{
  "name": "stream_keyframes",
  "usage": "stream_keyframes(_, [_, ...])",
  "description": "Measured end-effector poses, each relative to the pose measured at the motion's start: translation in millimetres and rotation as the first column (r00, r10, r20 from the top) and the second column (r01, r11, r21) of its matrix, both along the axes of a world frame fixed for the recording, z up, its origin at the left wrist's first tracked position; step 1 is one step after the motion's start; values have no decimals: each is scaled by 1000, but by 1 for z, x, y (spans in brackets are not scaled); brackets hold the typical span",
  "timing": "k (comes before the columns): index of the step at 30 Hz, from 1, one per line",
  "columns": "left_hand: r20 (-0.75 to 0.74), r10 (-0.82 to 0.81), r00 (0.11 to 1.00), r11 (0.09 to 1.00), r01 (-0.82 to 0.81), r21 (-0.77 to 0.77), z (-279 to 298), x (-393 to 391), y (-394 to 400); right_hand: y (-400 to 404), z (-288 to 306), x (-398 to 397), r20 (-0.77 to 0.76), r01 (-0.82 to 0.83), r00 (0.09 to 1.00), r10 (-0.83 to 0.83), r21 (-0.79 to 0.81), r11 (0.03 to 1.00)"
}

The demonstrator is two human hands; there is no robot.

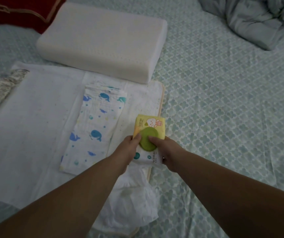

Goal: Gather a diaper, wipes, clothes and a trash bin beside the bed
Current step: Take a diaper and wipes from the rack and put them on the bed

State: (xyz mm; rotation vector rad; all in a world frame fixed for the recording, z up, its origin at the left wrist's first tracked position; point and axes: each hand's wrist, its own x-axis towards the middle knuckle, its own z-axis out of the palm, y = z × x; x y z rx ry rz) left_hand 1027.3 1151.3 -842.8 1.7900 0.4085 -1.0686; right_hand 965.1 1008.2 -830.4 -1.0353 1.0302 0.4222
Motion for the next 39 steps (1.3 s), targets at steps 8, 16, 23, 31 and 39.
stream_keyframes(8, [19, -52, 998, 998, 52, -45, -18, 29, 1, 4, -21, 26, -53, -31, 998, 29, -27, 999])
stream_keyframes(16, [-84, -9, 996, 996, 2, -84, -22, 26, 9, 1, -19, 20, -75, -41, 996, 37, -43, 998])
stream_keyframes(23, [40, -95, 995, 995, 96, -24, 1, 30, 6, -13, -4, 12, -118, -101, 990, 84, -146, 984])
stream_keyframes(31, [152, -221, 963, 975, 213, 69, 39, 31, 12, -32, 41, -14, -118, -108, 989, 84, -216, 970])
stream_keyframes(39, [292, -536, 792, 843, 489, 222, 116, 7, 4, -51, 133, -61, -106, -205, 978, 180, -342, 917])
